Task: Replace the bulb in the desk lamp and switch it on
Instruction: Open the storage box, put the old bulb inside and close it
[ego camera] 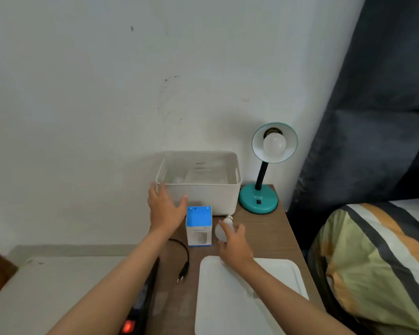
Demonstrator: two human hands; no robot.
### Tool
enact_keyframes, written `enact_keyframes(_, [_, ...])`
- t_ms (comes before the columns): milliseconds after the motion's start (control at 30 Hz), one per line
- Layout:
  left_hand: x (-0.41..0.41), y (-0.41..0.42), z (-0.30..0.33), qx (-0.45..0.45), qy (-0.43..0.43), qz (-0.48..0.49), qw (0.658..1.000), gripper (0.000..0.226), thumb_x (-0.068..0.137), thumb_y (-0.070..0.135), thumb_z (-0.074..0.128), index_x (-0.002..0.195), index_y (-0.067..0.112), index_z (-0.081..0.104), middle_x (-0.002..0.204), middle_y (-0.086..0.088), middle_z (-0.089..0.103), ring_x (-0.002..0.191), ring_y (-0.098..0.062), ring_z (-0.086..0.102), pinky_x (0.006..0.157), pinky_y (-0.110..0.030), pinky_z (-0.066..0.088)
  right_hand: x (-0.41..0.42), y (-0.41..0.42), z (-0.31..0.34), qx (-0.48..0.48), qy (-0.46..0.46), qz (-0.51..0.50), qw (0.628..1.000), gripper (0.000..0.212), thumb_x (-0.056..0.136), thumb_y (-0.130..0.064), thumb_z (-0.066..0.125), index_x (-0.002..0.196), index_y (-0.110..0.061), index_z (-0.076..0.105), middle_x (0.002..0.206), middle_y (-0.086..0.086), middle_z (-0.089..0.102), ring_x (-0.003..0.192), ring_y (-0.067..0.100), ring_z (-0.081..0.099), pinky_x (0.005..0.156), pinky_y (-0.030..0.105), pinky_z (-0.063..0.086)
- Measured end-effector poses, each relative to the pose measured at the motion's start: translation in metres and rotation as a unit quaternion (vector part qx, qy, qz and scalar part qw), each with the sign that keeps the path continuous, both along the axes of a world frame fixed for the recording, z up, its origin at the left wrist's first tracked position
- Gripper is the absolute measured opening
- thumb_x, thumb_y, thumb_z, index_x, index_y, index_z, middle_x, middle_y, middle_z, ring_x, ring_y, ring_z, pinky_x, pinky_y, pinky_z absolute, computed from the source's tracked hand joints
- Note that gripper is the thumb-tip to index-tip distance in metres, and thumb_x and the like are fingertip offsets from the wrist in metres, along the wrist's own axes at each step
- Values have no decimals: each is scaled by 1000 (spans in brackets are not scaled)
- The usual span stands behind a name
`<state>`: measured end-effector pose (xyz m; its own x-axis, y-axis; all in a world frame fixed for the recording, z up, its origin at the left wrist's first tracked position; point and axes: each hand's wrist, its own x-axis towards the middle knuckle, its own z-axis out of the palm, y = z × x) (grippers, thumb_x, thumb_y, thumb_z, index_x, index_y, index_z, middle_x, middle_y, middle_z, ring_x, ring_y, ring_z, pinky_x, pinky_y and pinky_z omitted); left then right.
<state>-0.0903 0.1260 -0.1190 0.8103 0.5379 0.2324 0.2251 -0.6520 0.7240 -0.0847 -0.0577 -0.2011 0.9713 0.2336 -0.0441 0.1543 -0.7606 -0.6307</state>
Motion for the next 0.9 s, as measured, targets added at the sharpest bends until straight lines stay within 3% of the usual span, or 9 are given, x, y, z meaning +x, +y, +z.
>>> enact_keyframes(133, [24, 8, -1, -6, 14, -3, 1000, 87, 83, 44, 61, 145, 6, 14, 156, -15, 9, 142, -34, 12, 113, -46, 26, 4, -6, -10, 106, -23, -3, 994, 54, 82, -15, 64, 131, -26, 44, 121, 5, 34, 106, 22, 52, 97, 30, 45])
enact_keyframes(333, [46, 6, -4, -19, -5, 34, 999, 92, 83, 51, 58, 145, 4, 8, 156, -16, 8, 142, -35, 10, 114, -47, 23, -2, -24, 4, 200, -139, -80, 967, 49, 73, -33, 76, 112, -25, 47, 111, -4, 44, 96, 9, 51, 71, 5, 43])
enact_keyframes(467, [54, 1, -2, -26, -1, 63, 998, 95, 82, 52, 57, 145, 1, 6, 156, -17, 6, 141, -37, 9, 110, -49, 30, 13, -22, 36, 268, -224, -57, 935, 45, 74, -27, 76, 106, -27, 45, 104, -4, 51, 96, 8, 54, 76, 19, 50])
enact_keyframes(567, [59, 1, -1, -22, 10, 71, 997, 98, 82, 52, 58, 143, -4, 5, 154, -21, 7, 140, -39, 10, 110, -49, 30, 32, -11, 74, 298, -293, -19, 908, 44, 75, -20, 74, 108, -25, 45, 108, 0, 49, 100, 11, 52, 80, 21, 48])
enact_keyframes(667, [61, 3, -1, -21, 18, 73, 997, 99, 81, 51, 60, 142, -6, 8, 151, -25, 11, 136, -41, 15, 109, -49, 31, 59, 8, 105, 278, -315, 8, 907, 44, 76, -17, 72, 111, -21, 46, 112, 5, 44, 99, 11, 48, 80, 14, 43])
enact_keyframes(767, [63, 4, 0, -26, 26, 79, 996, 100, 79, 50, 63, 141, -8, 10, 148, -26, 15, 134, -41, 18, 108, -49, 32, 94, 29, 119, 231, -271, 21, 934, 40, 79, -21, 67, 114, -16, 47, 113, 7, 46, 94, 3, 42, 78, 5, 37])
enact_keyframes(900, [63, 6, -2, -26, 33, 85, 995, 101, 77, 51, 64, 140, -8, 12, 146, -26, 19, 132, -41, 21, 107, -50, 35, 135, 45, 121, 141, -202, 10, 969, 38, 81, -26, 63, 115, -18, 48, 110, 8, 53, 95, 20, 54, 72, 30, 44])
